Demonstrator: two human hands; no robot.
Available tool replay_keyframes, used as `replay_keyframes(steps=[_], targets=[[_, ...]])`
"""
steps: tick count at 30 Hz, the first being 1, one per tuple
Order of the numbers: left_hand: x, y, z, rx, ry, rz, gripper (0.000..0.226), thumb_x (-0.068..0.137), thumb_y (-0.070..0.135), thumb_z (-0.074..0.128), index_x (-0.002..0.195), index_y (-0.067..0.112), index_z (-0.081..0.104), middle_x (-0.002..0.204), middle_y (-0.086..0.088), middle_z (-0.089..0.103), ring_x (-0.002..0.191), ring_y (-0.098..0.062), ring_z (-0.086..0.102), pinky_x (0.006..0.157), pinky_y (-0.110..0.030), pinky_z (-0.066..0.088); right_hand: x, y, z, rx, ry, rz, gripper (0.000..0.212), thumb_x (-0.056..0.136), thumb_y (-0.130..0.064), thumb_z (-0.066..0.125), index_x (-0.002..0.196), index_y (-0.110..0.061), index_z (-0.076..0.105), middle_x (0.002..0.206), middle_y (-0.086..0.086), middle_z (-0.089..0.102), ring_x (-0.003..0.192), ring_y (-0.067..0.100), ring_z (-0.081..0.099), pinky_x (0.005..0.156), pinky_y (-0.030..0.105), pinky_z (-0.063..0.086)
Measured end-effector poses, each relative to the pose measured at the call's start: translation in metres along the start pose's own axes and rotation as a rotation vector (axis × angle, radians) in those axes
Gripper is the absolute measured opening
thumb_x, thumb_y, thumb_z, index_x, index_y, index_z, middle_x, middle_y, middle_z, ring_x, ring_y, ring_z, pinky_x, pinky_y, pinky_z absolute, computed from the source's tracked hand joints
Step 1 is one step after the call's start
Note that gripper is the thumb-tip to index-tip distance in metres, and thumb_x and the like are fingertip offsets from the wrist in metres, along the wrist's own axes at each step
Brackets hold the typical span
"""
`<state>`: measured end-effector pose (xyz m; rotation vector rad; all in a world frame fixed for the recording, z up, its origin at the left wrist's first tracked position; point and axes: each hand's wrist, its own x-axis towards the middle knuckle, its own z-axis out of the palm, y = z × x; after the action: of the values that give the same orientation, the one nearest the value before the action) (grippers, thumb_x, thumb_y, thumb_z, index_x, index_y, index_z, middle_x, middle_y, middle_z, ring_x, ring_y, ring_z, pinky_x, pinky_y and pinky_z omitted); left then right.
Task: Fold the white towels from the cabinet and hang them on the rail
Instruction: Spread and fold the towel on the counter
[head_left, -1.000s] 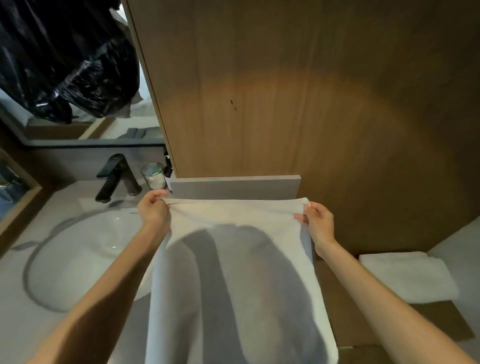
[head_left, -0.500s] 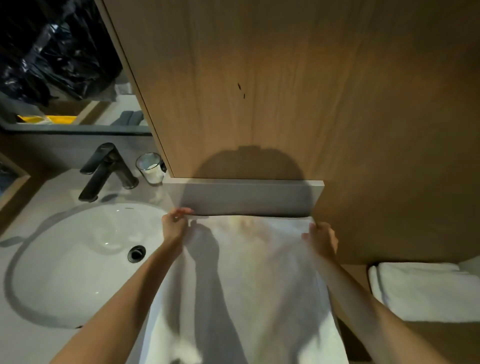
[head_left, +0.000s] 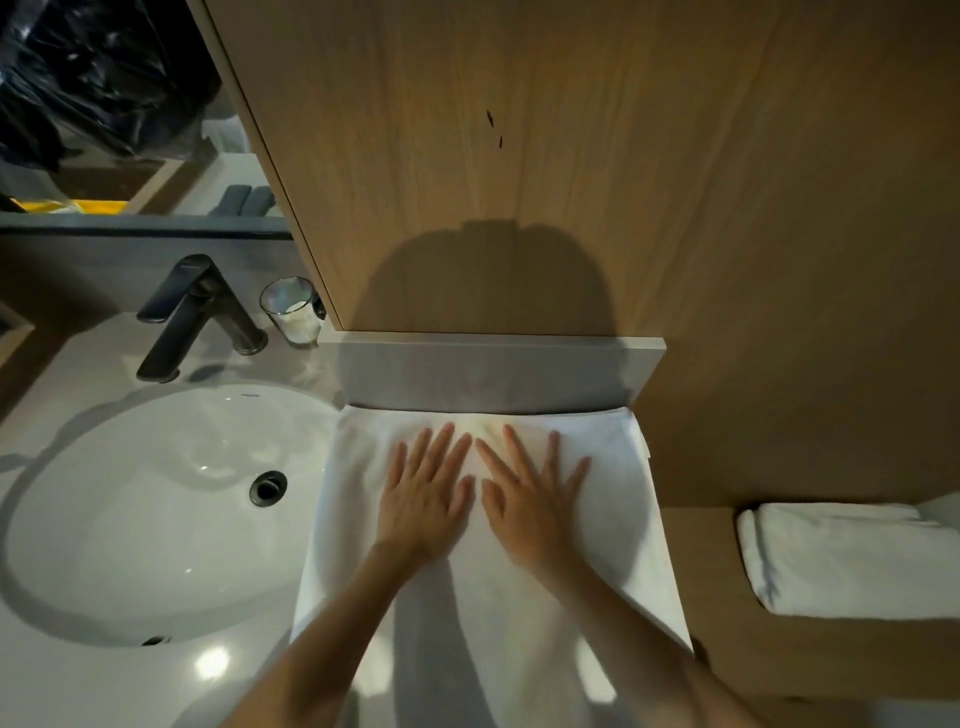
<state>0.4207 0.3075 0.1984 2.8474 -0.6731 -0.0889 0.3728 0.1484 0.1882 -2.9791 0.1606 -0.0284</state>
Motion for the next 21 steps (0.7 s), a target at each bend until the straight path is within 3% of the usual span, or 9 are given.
replay_keyframes(steps=[2, 5, 9, 12, 14, 19, 21], targets=[[-0.001, -0.013, -0.006, -0.007, 0.007, -0.050, 0.058, 0.096, 0.054, 0.008, 0.152, 0.041, 0.014, 0.161, 0.010, 0.000, 0.149, -0.015, -0.008, 0.119, -0.044, -0.008, -0.003, 0.026, -0.006, -0.016, -0.012, -0.011, 0.053, 0.098, -0.054, 0.024, 0.149, -0.045, 0.025, 0.160, -0.008, 0.022, 0.148, 0.028, 0.019, 0.112, 0.068, 0.003], [-0.009, -0.031, -0.012, -0.016, 0.028, -0.114, 0.057, 0.095, 0.054, 0.014, 0.150, 0.042, 0.022, 0.161, 0.008, 0.009, 0.149, -0.013, 0.000, 0.120, -0.043, 0.000, -0.006, 0.071, -0.020, -0.008, -0.026, 0.028, 0.053, 0.097, -0.052, 0.027, 0.147, -0.041, 0.035, 0.158, -0.009, 0.023, 0.146, 0.022, 0.027, 0.113, 0.062, 0.009], [-0.015, -0.037, -0.017, -0.049, -0.013, -0.111, 0.061, 0.093, 0.056, 0.010, 0.151, 0.040, 0.020, 0.161, 0.007, 0.003, 0.149, -0.014, -0.005, 0.121, -0.039, 0.000, -0.020, 0.104, -0.032, -0.017, -0.078, 0.093, 0.060, 0.095, -0.060, 0.011, 0.152, -0.042, 0.018, 0.161, -0.016, 0.007, 0.150, 0.012, 0.003, 0.116, 0.058, 0.004], [-0.011, -0.032, -0.023, -0.061, -0.099, -0.154, 0.059, 0.095, 0.052, 0.013, 0.152, 0.036, 0.015, 0.162, 0.002, 0.000, 0.149, -0.021, -0.002, 0.120, -0.039, 0.001, -0.018, 0.096, -0.040, 0.009, -0.100, 0.111, 0.054, 0.101, -0.053, 0.025, 0.152, -0.038, 0.022, 0.162, -0.008, 0.012, 0.150, 0.019, 0.007, 0.117, 0.054, 0.005], [-0.012, -0.025, -0.033, -0.047, -0.151, -0.169, 0.053, 0.103, 0.038, 0.023, 0.154, 0.028, 0.014, 0.162, -0.003, 0.003, 0.149, -0.025, 0.003, 0.120, -0.040, 0.006, -0.014, 0.085, -0.045, 0.001, -0.123, 0.145, 0.051, 0.102, -0.040, 0.034, 0.152, -0.032, 0.027, 0.161, -0.001, 0.018, 0.150, 0.026, 0.010, 0.117, 0.055, 0.006], [-0.059, 0.005, -0.054, -0.081, -0.019, -0.079, 0.054, 0.105, 0.029, 0.028, 0.155, 0.019, 0.009, 0.162, 0.001, 0.001, 0.149, -0.018, -0.004, 0.116, -0.028, -0.006, -0.036, 0.035, -0.067, 0.098, -0.205, 0.102, 0.053, 0.103, -0.029, 0.036, 0.154, -0.025, 0.022, 0.163, 0.003, 0.005, 0.150, 0.026, -0.002, 0.118, 0.050, -0.004], [-0.085, 0.014, -0.053, -0.089, -0.040, -0.088, 0.055, 0.105, 0.029, 0.026, 0.154, 0.017, 0.006, 0.161, 0.001, -0.002, 0.148, -0.017, -0.006, 0.114, -0.027, -0.010, -0.062, 0.006, -0.071, 0.127, -0.199, 0.044, 0.051, 0.103, -0.031, 0.033, 0.153, -0.027, 0.023, 0.163, 0.000, 0.009, 0.150, 0.025, 0.002, 0.118, 0.048, -0.003]])
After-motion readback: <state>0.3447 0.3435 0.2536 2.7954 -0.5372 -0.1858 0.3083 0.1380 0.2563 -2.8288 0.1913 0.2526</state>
